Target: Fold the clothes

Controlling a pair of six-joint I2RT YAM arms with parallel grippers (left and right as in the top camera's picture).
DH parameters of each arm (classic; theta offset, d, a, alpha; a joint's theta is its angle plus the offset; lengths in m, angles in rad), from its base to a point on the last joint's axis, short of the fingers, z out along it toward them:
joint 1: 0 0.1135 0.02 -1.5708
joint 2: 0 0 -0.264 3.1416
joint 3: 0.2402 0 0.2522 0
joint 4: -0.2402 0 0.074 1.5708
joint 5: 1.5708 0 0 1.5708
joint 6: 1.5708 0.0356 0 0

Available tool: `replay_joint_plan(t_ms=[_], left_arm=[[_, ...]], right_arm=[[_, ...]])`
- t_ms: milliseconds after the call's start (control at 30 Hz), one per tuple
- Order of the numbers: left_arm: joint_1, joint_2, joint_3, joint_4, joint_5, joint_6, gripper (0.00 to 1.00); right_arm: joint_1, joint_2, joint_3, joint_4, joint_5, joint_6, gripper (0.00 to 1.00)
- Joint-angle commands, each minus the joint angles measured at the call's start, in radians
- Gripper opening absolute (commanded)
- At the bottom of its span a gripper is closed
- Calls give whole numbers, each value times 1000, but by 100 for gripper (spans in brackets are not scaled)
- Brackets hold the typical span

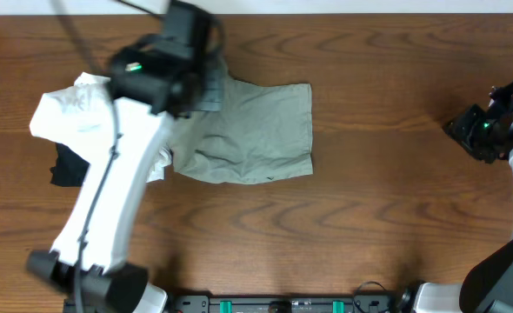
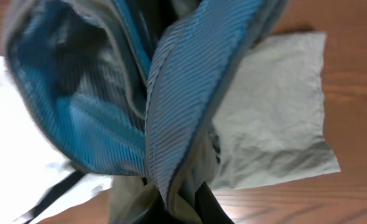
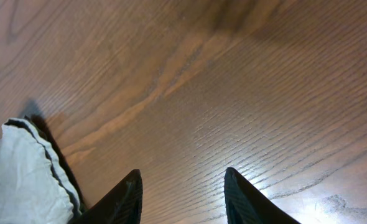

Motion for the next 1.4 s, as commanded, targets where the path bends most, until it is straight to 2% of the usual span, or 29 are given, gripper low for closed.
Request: replay_joint_plan(t_ms=[0, 233, 667, 800, 967, 1033, 1133, 1367], left_arm=[[-62, 94, 14, 27, 6, -39, 6], [-151, 237, 14, 118, 6, -142, 6], [-285, 382, 13, 272, 5, -318, 6], [-298, 425, 9, 328, 6, -425, 7], [-315, 459, 8, 411, 27, -512, 34], [-326, 456, 9, 458, 86, -509, 45], [-335, 435, 9, 470, 132, -468, 46], [-326, 300, 9, 409, 129, -305, 46]], right_arm=[[9, -13, 1, -2, 3, 10, 41], [9, -13, 0, -2, 3, 10, 41], [10, -13, 0, 2, 3, 10, 41], [11, -13, 0, -1, 3, 10, 42], [23, -13, 0, -2, 3, 10, 42], [27, -13, 0, -1, 4, 10, 42], [29, -13, 0, -2, 3, 10, 41], [34, -13, 0, -5, 3, 8, 42]])
